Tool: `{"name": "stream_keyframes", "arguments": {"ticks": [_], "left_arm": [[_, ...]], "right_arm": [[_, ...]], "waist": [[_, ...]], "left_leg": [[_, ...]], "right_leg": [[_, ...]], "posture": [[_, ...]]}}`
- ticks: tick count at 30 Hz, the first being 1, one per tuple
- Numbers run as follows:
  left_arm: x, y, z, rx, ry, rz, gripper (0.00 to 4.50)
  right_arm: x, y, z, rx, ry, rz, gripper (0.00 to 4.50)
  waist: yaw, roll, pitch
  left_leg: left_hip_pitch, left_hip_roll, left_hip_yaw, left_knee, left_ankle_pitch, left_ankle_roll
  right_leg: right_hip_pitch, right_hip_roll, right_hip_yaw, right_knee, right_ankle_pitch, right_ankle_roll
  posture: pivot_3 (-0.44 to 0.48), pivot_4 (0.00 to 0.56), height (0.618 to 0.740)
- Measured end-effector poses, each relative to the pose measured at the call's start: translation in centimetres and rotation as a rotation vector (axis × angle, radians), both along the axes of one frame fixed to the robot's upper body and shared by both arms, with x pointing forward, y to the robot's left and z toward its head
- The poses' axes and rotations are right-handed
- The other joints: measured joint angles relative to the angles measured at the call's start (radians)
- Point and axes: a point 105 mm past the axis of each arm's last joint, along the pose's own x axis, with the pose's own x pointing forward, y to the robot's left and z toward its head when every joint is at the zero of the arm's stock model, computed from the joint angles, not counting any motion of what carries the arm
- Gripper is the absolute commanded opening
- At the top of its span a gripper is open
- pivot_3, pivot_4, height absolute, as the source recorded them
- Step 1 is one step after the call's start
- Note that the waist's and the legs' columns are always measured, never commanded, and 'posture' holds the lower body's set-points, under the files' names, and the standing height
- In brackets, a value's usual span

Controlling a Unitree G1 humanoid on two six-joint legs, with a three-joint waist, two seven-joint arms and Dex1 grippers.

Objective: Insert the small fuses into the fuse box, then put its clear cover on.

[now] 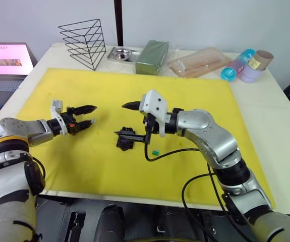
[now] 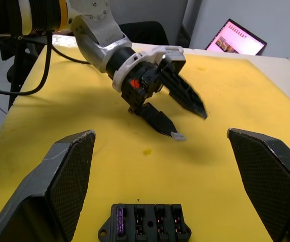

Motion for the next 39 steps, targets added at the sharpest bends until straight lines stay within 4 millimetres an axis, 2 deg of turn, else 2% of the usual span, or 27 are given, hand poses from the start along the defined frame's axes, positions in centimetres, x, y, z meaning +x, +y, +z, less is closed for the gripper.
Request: {"name": "stream_keyframes", "arguments": {"ticks": [8, 9, 16, 22, 23, 25, 27, 28, 29, 31, 33, 37, 39], "left_arm": [[-0.3, 0.5, -1.4, 0.087, 0.016, 0.0, 0.21], [-0.4, 0.6, -1.5, 0.09, 0.018, -0.001, 0.02], [-0.9, 1.2, -2.0, 0.114, 0.004, 0.003, 0.02], [-2.5, 0.7, 0.2, 0.133, -0.047, -0.153, 0.02], [-3.2, 0.8, 1.1, 0.163, -0.061, -0.214, 0.02], [-4.8, 0.8, 4.7, 0.308, -0.158, -0.421, 0.02], [-6.2, 0.6, 7.9, 0.513, -0.278, -0.658, 0.02], [-7.0, 0.6, 8.8, 0.65, -0.315, -0.793, 0.02], [-7.5, 0.4, 9.1, 0.761, -0.343, -0.91, 0.02], [-8.2, 0.1, 8.3, 0.988, -0.381, -1.194, 0.02], [-8.3, -0.4, 7.5, 1.128, -0.423, -1.445, 0.02], [-7.0, -1.4, 7.7, 1.432, -0.585, -1.954, 0.02], [-6.4, -1.9, 7.5, 1.501, -0.679, -2.155, 0.02]], "right_arm": [[0.0, 0.0, 0.0, 0.001, -0.001, -0.001, 4.5], [0.0, 0.0, 0.0, 0.001, -0.001, -0.001, 4.5], [0.0, 0.0, 0.1, 0.005, -0.007, 0.002, 4.5], [0.0, -0.2, -0.1, -0.01, 0.007, 0.035, 4.5], [-0.3, -0.4, -0.2, -0.022, 0.017, 0.061, 4.5], [-0.6, -1.6, -0.1, -0.042, 0.041, 0.097, 4.5], [-0.6, -2.6, 0.2, -0.055, 0.049, 0.107, 4.5], [-0.9, -2.9, 0.4, -0.062, 0.047, 0.121, 4.5], [-1.1, -3.2, 0.4, -0.076, 0.043, 0.137, 4.5], [-1.6, -4.1, 0.1, -0.115, 0.047, 0.153, 4.5], [-1.8, -4.9, -0.5, -0.139, 0.066, 0.149, 4.5], [-2.5, -5.0, -1.2, -0.155, 0.069, 0.162, 4.5], [-2.7, -5.0, -1.4, -0.153, 0.069, 0.155, 4.5]], "waist": [[-0.011, 0.001, 0.0], [-0.014, 0.002, -0.001], [-0.029, 0.01, -0.005], [-0.032, 0.007, -0.003], [-0.033, 0.005, -0.002], [-0.032, -0.003, 0.004], [-0.028, 0.0, 0.004], [-0.025, 0.003, 0.005], [-0.022, 0.007, 0.006], [-0.015, 0.008, 0.006], [-0.009, 0.007, 0.007], [-0.001, 0.008, 0.009], [0.0, 0.009, 0.009]], "left_leg": [[0.0, 0.0, 0.0, 0.0, 0.0, 0.0], [0.001, 0.0, -0.001, -0.001, 0.0, 0.0], [0.001, 0.0, -0.002, -0.001, 0.0, 0.0], [-0.002, 0.0, -0.003, -0.002, 0.0, 0.0], [-0.002, 0.0, -0.003, -0.002, 0.0, 0.0], [-0.004, 0.0, -0.005, -0.002, 0.0, -0.001], [-0.003, 0.0, -0.004, -0.003, 0.0, -0.001], [-0.003, 0.0, -0.004, -0.003, 0.0, -0.001], [-0.003, 0.0, -0.004, -0.003, -0.001, 0.001], [-0.003, -0.001, -0.005, -0.003, -0.001, 0.001], [-0.003, -0.001, -0.005, -0.002, -0.001, 0.001], [-0.004, -0.001, -0.004, -0.002, -0.001, 0.001], [-0.004, -0.001, -0.003, -0.002, -0.001, 0.002]], "right_leg": [[0.0, 0.0, 0.0, 0.0, 0.0, 0.0], [0.0, 0.0, 0.0, 0.0, 0.0, 0.0], [0.001, 0.001, 0.0, 0.0, 0.0, 0.0], [-0.003, 0.002, 0.0, -0.001, 0.0, 0.0], [-0.003, 0.002, 0.0, -0.001, 0.0, 0.0], [-0.003, 0.003, -0.002, -0.002, 0.0, 0.0], [-0.001, 0.001, -0.003, -0.006, 0.0, 0.0], [0.0, 0.001, -0.002, -0.007, 0.0, 0.0], [0.001, 0.0, -0.002, -0.008, 0.0, 0.0], [0.001, 0.001, -0.002, -0.009, 0.0, 0.0], [0.001, 0.002, -0.002, -0.008, 0.0, 0.0], [0.0, 0.002, 0.0, -0.009, 0.0, 0.0], [0.0, 0.002, 0.0, -0.009, 0.0, 0.0]], "posture": [[0.0, 0.15, 0.74], [0.0, 0.15, 0.74], [0.0, 0.15, 0.74], [0.0, 0.15, 0.74], [0.0, 0.15, 0.74], [0.0, 0.15, 0.74], [0.0, 0.15, 0.74], [0.0, 0.15, 0.74], [0.0, 0.15, 0.74], [0.0, 0.15, 0.74], [0.0, 0.15, 0.74], [0.0, 0.15, 0.74], [0.0, 0.15, 0.74]]}}
